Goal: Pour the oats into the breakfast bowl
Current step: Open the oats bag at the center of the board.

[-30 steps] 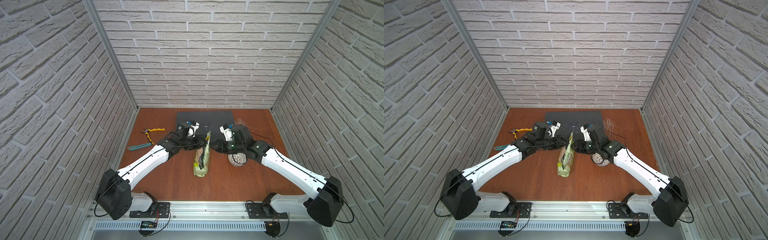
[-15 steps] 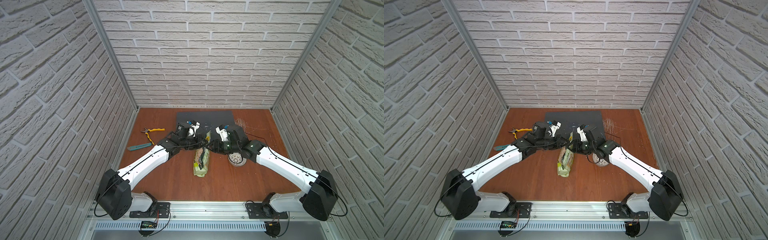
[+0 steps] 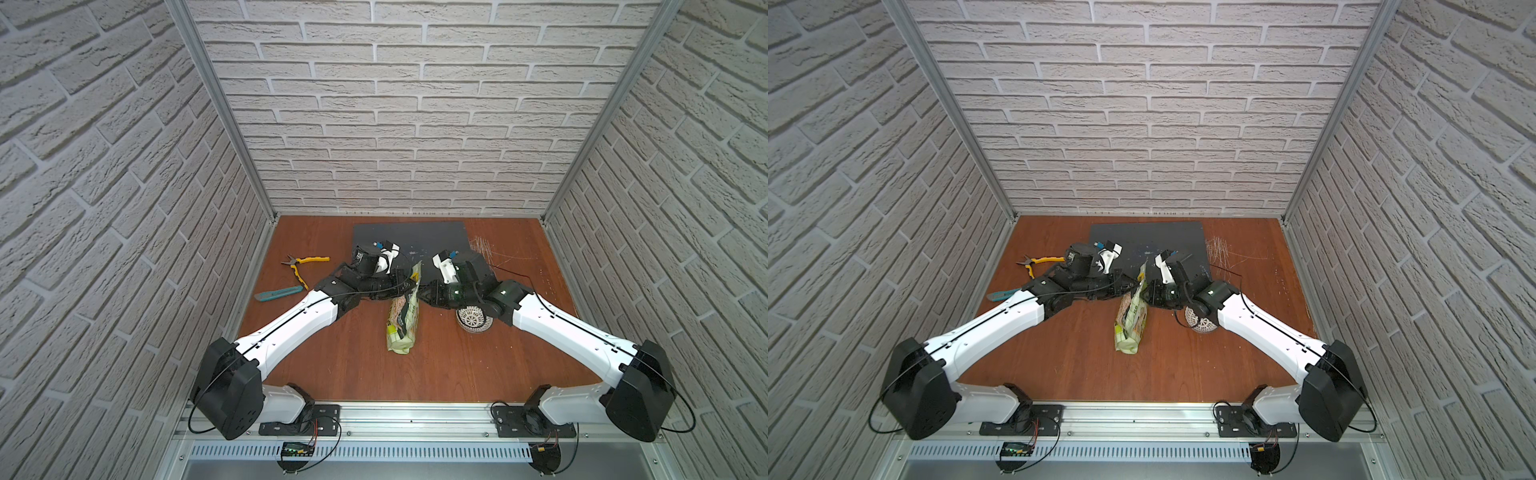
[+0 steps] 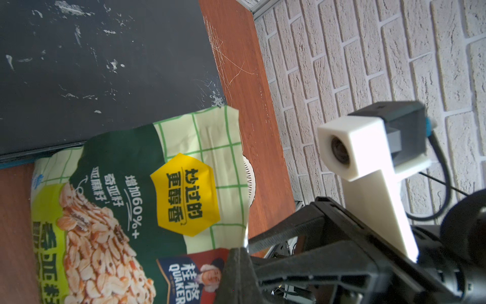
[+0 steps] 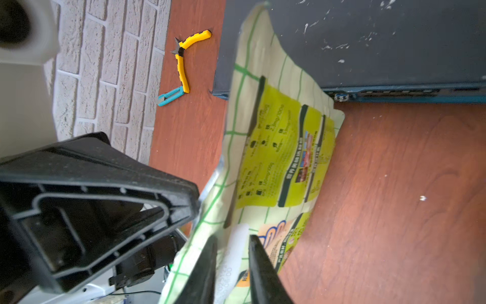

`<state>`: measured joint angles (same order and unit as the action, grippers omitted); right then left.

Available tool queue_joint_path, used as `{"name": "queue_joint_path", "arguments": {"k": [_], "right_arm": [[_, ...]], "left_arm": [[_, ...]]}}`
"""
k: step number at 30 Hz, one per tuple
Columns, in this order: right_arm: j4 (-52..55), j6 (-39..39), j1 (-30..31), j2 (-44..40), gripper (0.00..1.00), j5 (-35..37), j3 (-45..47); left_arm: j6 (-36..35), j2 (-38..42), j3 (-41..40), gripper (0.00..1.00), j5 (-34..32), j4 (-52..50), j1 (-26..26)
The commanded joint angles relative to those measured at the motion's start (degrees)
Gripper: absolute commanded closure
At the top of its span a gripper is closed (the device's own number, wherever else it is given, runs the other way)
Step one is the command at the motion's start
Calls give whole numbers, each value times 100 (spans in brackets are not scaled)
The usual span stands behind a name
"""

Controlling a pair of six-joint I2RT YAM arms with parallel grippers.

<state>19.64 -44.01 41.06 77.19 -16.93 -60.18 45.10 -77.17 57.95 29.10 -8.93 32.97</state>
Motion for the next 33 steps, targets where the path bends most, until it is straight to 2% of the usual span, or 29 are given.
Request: {"name": "queue_joint_path", "arguments": {"k": [1, 3, 5, 10, 17, 26, 33], "right_arm": [[176, 126, 34, -174, 83, 229, -74], [212, 138, 34, -201, 87, 274, -73], [197, 138, 34, -224, 87, 272, -68], [-189, -121, -43, -488, 70, 221, 41], [-511, -471, -194, -577, 57, 242, -77], [-672, -639, -169, -143, 53, 163, -125], [-466, -557, -151, -64, 54, 346, -153]], "left_arm": [[-23, 98, 67, 100, -41, 130, 26], [-27, 98, 67, 100, -45, 123, 28], [-20, 89, 67, 100, -45, 119, 33], [-22, 103, 71, 100, -58, 95, 41], [-31, 98, 58, 100, -93, 50, 60], [-31, 42, 83, 100, -106, 92, 130], [-45, 37, 85, 100, -128, 80, 153]]}}
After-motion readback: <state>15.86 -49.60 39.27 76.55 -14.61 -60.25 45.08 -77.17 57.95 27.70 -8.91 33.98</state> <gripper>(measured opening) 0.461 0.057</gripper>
